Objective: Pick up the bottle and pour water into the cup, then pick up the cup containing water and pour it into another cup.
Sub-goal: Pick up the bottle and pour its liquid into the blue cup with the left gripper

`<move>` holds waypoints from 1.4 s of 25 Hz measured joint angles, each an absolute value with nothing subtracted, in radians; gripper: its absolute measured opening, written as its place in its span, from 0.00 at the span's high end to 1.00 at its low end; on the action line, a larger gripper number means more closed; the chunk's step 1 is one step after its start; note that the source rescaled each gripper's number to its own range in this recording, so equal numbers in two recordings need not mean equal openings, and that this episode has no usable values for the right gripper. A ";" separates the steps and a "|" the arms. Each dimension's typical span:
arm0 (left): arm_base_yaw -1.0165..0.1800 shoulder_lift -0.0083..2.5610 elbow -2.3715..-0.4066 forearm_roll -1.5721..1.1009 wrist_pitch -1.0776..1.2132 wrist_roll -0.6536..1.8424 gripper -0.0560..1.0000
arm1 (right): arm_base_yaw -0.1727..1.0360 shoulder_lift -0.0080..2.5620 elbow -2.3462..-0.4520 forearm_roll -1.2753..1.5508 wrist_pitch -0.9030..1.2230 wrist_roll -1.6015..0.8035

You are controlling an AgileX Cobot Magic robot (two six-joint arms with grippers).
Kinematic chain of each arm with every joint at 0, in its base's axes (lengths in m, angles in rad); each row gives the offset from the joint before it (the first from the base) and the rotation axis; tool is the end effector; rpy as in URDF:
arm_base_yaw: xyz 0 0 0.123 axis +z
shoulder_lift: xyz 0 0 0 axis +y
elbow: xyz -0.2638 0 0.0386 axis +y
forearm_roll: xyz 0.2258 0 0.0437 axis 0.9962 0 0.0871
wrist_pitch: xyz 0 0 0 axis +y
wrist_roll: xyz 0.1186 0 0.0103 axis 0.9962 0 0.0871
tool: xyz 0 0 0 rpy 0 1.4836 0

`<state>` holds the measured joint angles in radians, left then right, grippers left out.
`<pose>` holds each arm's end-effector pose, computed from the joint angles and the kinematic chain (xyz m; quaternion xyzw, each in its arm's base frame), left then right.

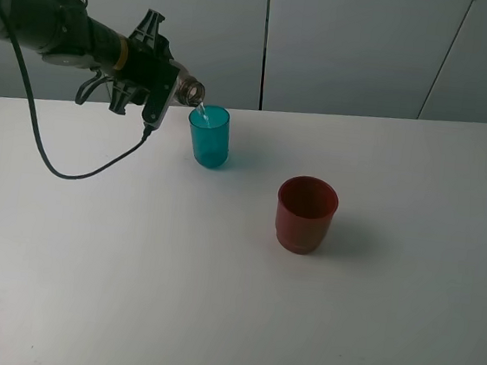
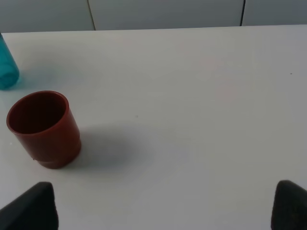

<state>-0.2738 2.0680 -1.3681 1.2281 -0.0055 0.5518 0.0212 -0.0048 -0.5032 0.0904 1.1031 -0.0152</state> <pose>0.4409 -0.1244 0.1561 0.7596 0.4580 0.3141 0.3385 0.0156 0.0099 0.2508 -0.0186 0.8610 0.0466 0.5061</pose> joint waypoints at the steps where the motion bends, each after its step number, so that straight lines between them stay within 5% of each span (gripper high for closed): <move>1: -0.274 2.068 -1.368 1.228 -0.006 0.552 0.91 | 0.021 -0.005 -0.503 0.090 1.103 -0.015; 35: -0.276 2.072 -1.416 1.272 0.005 0.607 0.91 | 0.021 -0.005 -0.503 0.090 1.103 -0.015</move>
